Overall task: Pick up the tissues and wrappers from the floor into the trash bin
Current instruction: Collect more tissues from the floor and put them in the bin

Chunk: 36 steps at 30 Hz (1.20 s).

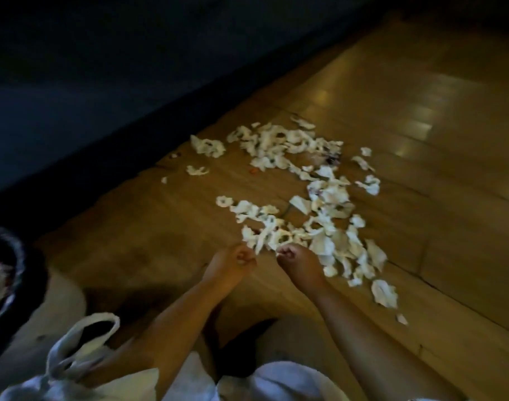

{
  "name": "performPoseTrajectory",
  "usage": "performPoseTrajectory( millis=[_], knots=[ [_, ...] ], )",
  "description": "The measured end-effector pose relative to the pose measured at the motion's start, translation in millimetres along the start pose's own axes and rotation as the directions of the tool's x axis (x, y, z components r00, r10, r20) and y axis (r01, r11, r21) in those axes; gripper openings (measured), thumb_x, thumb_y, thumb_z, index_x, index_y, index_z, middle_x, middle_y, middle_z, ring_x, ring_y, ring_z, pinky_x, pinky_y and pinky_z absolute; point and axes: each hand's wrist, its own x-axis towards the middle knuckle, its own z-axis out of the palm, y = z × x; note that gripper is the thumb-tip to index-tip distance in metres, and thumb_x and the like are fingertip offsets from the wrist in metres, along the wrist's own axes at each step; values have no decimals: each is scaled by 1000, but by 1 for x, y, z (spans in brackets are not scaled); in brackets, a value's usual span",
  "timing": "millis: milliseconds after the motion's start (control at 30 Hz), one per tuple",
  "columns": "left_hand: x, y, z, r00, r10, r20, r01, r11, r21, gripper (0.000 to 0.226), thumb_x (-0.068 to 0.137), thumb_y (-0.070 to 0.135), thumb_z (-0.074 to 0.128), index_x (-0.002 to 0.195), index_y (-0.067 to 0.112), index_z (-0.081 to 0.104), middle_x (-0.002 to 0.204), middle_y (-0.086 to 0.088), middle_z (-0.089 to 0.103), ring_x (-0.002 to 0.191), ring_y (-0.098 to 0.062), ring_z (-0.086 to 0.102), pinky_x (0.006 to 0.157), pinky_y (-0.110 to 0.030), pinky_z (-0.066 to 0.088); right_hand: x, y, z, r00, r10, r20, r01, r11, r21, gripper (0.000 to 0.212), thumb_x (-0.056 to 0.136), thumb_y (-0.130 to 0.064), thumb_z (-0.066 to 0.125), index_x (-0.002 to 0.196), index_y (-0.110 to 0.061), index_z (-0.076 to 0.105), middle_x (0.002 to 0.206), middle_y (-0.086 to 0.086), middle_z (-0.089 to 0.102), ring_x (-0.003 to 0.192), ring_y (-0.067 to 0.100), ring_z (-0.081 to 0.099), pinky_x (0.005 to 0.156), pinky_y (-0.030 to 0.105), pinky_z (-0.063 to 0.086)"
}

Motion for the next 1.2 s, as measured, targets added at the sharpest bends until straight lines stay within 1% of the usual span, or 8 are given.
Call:
performPoseTrajectory(
  millis=[67, 200, 400, 467, 533, 767, 933, 1200],
  knots=[
    [19, 12, 37, 995, -20, 97, 17, 999, 36, 30, 89, 26, 59, 118, 24, 55, 111, 8, 58, 95, -6, 51, 76, -17, 40, 4, 45, -14, 992, 109, -55, -107, 994, 37, 23, 84, -24, 56, 70, -8, 65, 66, 7, 61, 62, 17, 55, 53, 27, 33],
    [57, 27, 100, 972, -93, 216, 76, 994, 82, 33, 88, 25, 59, 120, 22, 54, 120, 0, 59, 97, -11, 54, 88, -27, 47, 14, 130, -38, 884, 442, -152, -419, 893, 163, 16, 88, -15, 56, 95, -4, 65, 91, 12, 66, 81, 19, 57, 69, 23, 37],
    [99, 36, 156, 931, -90, 354, 26, 983, 182, 37, 92, 21, 56, 127, 12, 51, 129, -4, 56, 116, -19, 55, 96, -27, 44, 29, 227, -70, 470, 765, -440, -646, 638, 419, 53, 81, -29, 69, 126, -6, 51, 128, 20, 54, 117, 35, 51, 100, 42, 41],
    [115, 34, 164, 942, -73, 329, 18, 986, 168, 37, 88, 21, 61, 123, 12, 54, 127, -6, 59, 115, -21, 57, 100, -32, 45, 32, 246, -77, 310, 889, -337, -701, 453, 551, 73, 78, -36, 71, 138, -15, 36, 139, 20, 38, 126, 39, 39, 103, 50, 37],
    [128, 33, 166, 936, -81, 343, 14, 981, 193, 38, 89, 26, 59, 125, 17, 53, 128, -1, 56, 115, -18, 56, 97, -29, 46, 38, 264, -77, 262, 927, -268, -720, 373, 585, 81, 78, -42, 69, 143, -24, 26, 144, 20, 26, 129, 41, 31, 104, 53, 35],
    [161, 14, 174, 954, -73, 290, 11, 977, 211, 36, 91, 27, 55, 126, 21, 52, 128, 1, 57, 97, -5, 51, 67, -13, 41, 74, 296, -57, 351, 803, -482, -773, 539, 335, 40, 86, -27, 63, 122, -10, 58, 135, 18, 41, 121, 36, 39, 104, 45, 34],
    [172, 11, 189, 946, -80, 314, 15, 979, 203, 38, 92, 27, 55, 128, 18, 51, 131, -1, 55, 100, -8, 53, 72, -16, 39, 81, 291, -43, 465, 690, -554, -541, 717, 439, 25, 85, -6, 61, 109, -6, 61, 116, 14, 58, 104, 25, 56, 82, 30, 44],
    [176, -6, 196, 955, -52, 291, -5, 981, 193, 35, 92, 21, 55, 126, 12, 51, 124, -4, 60, 97, -7, 59, 70, -6, 40, 118, 242, -25, 740, 202, -642, -165, 979, 118, 24, 86, -7, 60, 108, -13, 67, 115, 6, 60, 103, 14, 58, 83, 11, 45]
  ],
)
